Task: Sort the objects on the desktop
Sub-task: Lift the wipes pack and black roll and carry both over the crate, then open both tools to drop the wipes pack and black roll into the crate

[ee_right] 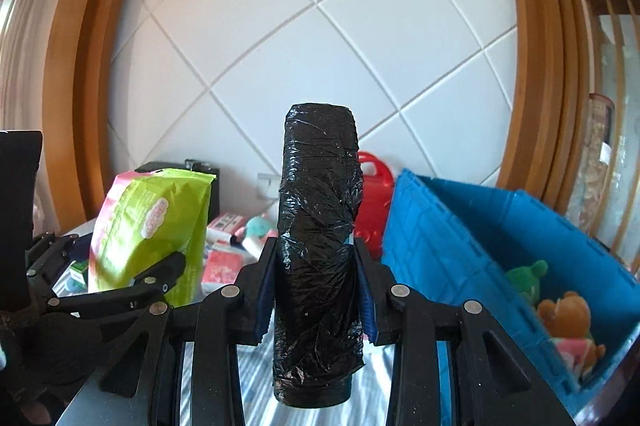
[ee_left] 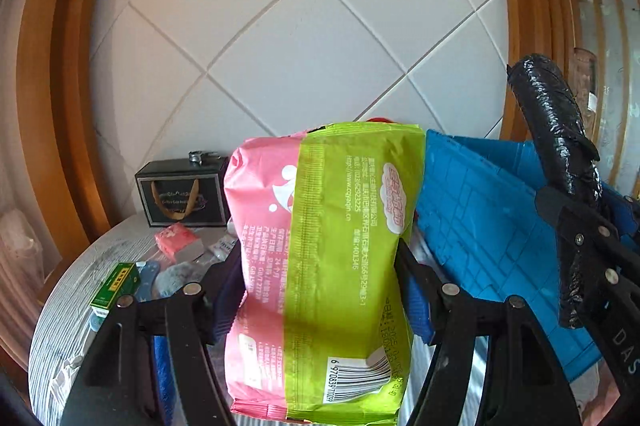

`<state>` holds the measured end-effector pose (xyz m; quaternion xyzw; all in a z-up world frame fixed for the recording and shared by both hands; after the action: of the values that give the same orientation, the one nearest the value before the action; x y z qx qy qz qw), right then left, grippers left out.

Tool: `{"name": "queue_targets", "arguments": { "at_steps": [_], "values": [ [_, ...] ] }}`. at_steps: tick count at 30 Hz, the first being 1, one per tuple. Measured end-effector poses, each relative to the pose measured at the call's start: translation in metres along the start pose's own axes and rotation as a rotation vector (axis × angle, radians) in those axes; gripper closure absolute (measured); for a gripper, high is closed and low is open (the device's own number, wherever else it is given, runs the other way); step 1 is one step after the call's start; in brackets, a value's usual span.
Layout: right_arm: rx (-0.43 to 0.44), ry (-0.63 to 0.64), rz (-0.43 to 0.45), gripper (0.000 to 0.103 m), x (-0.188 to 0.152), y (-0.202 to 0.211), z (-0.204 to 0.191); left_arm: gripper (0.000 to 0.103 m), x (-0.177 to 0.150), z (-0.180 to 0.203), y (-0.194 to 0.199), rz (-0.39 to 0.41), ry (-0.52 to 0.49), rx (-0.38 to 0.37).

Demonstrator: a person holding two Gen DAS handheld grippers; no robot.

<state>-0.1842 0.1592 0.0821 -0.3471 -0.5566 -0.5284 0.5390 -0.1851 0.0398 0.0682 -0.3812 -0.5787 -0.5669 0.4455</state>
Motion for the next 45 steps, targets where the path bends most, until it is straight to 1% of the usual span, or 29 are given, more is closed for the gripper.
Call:
{"name": "queue_targets", "arguments": {
  "at_steps": [2, 6, 11, 13, 15, 19, 22, 24, 26, 29, 33, 35, 36, 37, 38, 39, 40, 41, 43, 45],
  "values": [
    [-0.020, -0.001, 0.034, 0.069, 0.006, 0.013, 0.027, 0.036, 0.013, 0.030, 0.007, 0.043, -0.006, -0.014],
    [-0.072, -0.022, 0.082, 0.069, 0.014, 0.033, 0.095, 0.036, 0.041, 0.101, 0.014, 0.117, -0.026, -0.041],
    [-0.163, -0.045, 0.122, 0.069, 0.012, 0.047, 0.187, 0.036, 0.068, 0.190, 0.026, 0.199, -0.026, -0.113],
    [-0.188, -0.062, 0.119, 0.069, 0.008, 0.047, 0.222, 0.036, 0.073, 0.224, 0.027, 0.204, -0.031, -0.135],
    [-0.218, -0.072, 0.106, 0.069, 0.002, 0.046, 0.254, 0.036, 0.076, 0.254, 0.024, 0.189, -0.035, -0.163],
    [-0.251, -0.089, 0.082, 0.069, -0.010, 0.041, 0.303, 0.036, 0.070, 0.304, 0.015, 0.124, -0.068, -0.206],
    [-0.265, -0.096, 0.053, 0.069, -0.022, 0.033, 0.330, 0.036, 0.061, 0.332, 0.010, 0.066, -0.090, -0.222],
    [-0.264, -0.104, 0.036, 0.069, -0.028, 0.031, 0.342, 0.036, 0.055, 0.344, 0.007, 0.047, -0.105, -0.222],
    [-0.263, -0.111, 0.023, 0.069, -0.034, 0.025, 0.356, 0.036, 0.050, 0.349, 0.004, 0.046, -0.122, -0.203],
    [-0.262, -0.124, 0.005, 0.069, -0.042, 0.019, 0.367, 0.035, 0.046, 0.360, -0.002, 0.032, -0.133, -0.190],
    [-0.261, -0.126, -0.027, 0.069, -0.050, 0.009, 0.378, 0.034, 0.041, 0.363, -0.010, -0.001, -0.141, -0.182],
    [-0.254, -0.133, -0.044, 0.068, -0.053, 0.005, 0.383, 0.029, 0.038, 0.365, -0.015, -0.031, -0.142, -0.183],
    [-0.259, -0.143, -0.035, 0.065, -0.053, 0.006, 0.385, 0.028, 0.036, 0.365, -0.017, -0.049, -0.143, -0.183],
    [-0.268, -0.146, -0.028, 0.051, -0.053, 0.008, 0.385, 0.026, 0.034, 0.366, -0.021, -0.065, -0.143, -0.178],
    [-0.276, -0.145, -0.016, 0.041, -0.052, 0.010, 0.387, 0.024, 0.032, 0.365, -0.023, -0.079, -0.138, -0.174],
    [-0.301, -0.140, -0.008, 0.027, -0.051, 0.013, 0.388, 0.023, 0.031, 0.363, -0.024, -0.093, -0.129, -0.176],
    [-0.313, -0.133, -0.002, 0.022, -0.050, 0.015, 0.388, 0.022, 0.029, 0.361, -0.025, -0.106, -0.120, -0.179],
    [-0.316, -0.133, 0.003, 0.019, -0.049, 0.017, 0.389, 0.021, 0.027, 0.359, -0.027, -0.121, -0.108, -0.181],
    [-0.319, -0.142, 0.005, 0.008, -0.049, 0.020, 0.394, 0.020, 0.023, 0.356, -0.030, -0.159, -0.086, -0.189],
    [-0.324, -0.145, 0.004, 0.002, -0.051, 0.023, 0.395, 0.020, 0.018, 0.355, -0.031, -0.188, -0.066, -0.208]
  ]
}}
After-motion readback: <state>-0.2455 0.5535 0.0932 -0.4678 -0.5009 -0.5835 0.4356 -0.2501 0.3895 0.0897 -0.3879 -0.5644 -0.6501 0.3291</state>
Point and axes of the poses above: each gripper's, at about its wrist camera, not at the fingertips, and y roughly against the way its jaws point, z to its right, x to its top, the point moved 4 cm from there along -y, roughly the way its jaws point, and after that the axes turned 4 degrees about z, right-handed, at the moved point
